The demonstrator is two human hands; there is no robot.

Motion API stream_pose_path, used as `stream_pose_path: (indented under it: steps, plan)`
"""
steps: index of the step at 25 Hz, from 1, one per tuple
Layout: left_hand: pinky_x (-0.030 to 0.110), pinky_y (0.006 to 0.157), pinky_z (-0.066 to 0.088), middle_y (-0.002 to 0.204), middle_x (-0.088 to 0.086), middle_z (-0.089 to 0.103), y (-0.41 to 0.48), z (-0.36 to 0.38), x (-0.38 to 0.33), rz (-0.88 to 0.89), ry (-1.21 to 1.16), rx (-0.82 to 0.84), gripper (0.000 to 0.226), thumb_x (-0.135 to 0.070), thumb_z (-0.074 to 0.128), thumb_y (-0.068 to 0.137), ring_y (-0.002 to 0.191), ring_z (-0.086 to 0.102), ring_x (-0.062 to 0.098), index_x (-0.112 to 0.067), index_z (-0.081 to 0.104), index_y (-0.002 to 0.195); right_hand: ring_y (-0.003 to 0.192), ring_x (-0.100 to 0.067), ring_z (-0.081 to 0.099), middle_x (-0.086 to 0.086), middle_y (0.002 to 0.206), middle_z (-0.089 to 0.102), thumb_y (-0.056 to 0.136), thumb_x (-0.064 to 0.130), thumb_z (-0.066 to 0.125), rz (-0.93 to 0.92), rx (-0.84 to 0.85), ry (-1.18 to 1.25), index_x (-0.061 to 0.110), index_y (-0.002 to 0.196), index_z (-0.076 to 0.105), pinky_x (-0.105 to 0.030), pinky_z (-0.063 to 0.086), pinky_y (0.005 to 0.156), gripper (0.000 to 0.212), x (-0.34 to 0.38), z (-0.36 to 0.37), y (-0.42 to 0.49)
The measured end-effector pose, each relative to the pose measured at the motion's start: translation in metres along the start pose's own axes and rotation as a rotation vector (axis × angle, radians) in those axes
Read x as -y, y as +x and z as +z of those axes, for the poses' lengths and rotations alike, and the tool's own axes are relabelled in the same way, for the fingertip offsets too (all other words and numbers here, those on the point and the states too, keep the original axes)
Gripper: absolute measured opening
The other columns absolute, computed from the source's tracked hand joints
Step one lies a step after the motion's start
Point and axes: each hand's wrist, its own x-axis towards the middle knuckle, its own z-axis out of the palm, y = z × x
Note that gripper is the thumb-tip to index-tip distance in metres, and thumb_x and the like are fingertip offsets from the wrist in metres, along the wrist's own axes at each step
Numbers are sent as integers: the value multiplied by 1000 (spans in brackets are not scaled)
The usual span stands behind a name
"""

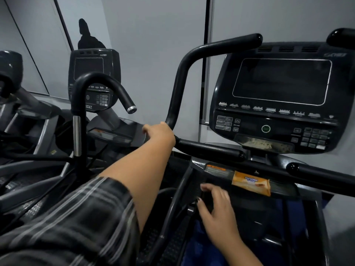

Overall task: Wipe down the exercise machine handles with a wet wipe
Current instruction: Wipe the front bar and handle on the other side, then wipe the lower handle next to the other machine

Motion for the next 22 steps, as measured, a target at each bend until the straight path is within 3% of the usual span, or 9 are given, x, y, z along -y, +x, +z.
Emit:
stream_pose_path:
  steps: [2, 5, 8, 10, 12, 15, 18, 22]
  plan:
    - [45, 92, 39, 110, 7, 61, 11, -6, 0, 14, -95, 79, 42, -14, 58, 82, 104, 61, 34, -10, 47, 123, 112, 15, 44, 22, 115, 48, 89, 22, 66, 47, 59, 7, 52, 108, 46, -8, 38, 86, 41, -2, -6, -19]
    - [44, 91, 51, 87, 9, 61, 19, -11, 6, 78, -178, 212, 32, -13, 66, 75, 93, 64, 34, -9, 59, 105, 110, 17, 44, 19, 113, 53, 88, 19, 66, 137, 87, 24, 51, 109, 49, -6, 36, 81, 42, -8, -18, -40]
    - [41, 75, 50, 85, 7, 62, 15, -6, 15, 103, -103, 173, 12, -20, 54, 77, 78, 62, 31, -16, 57, 88, 104, 15, 49, 15, 111, 60, 89, 16, 66, 206, 60, 86, 47, 109, 52, -9, 38, 78, 40, -9, -28, -46]
    - [41, 72, 49, 86, 6, 63, 5, -2, 24, 163, -53, 171, 23, -23, 48, 73, 76, 61, 30, -17, 59, 92, 100, 10, 55, 14, 109, 62, 89, 16, 66, 215, 37, 121, 46, 108, 54, -12, 42, 79, 37, -5, -27, -43]
    - [37, 70, 51, 83, 4, 64, -11, -4, 37, 220, -38, 212, 28, -25, 51, 73, 75, 63, 27, -16, 65, 96, 101, 6, 58, 14, 109, 62, 90, 16, 65, 206, 42, 143, 46, 107, 55, -18, 48, 84, 36, 2, -22, -40]
    - [32, 59, 46, 81, 2, 64, -41, -4, 56, 238, -16, 243, 17, -21, 57, 80, 72, 62, 22, -17, 71, 89, 103, 3, 59, 13, 111, 61, 91, 17, 64, 181, 71, 181, 44, 107, 57, -22, 51, 87, 32, 16, -12, -32]
    - [42, 76, 54, 88, 4, 64, -62, 10, 71, 188, -27, 166, 11, -17, 60, 77, 84, 64, 29, -16, 65, 87, 102, 0, 59, 12, 110, 59, 91, 19, 64, 154, 102, 181, 42, 108, 58, -24, 52, 86, 29, 26, -4, -24]
    - [45, 94, 47, 115, 7, 61, -79, 31, 64, 25, 57, -89, 32, -20, 55, 91, 107, 62, 31, -10, 46, 120, 102, 1, 58, 13, 110, 60, 90, 19, 63, 127, 107, 181, 41, 109, 59, -26, 51, 90, 29, 31, 4, -14]
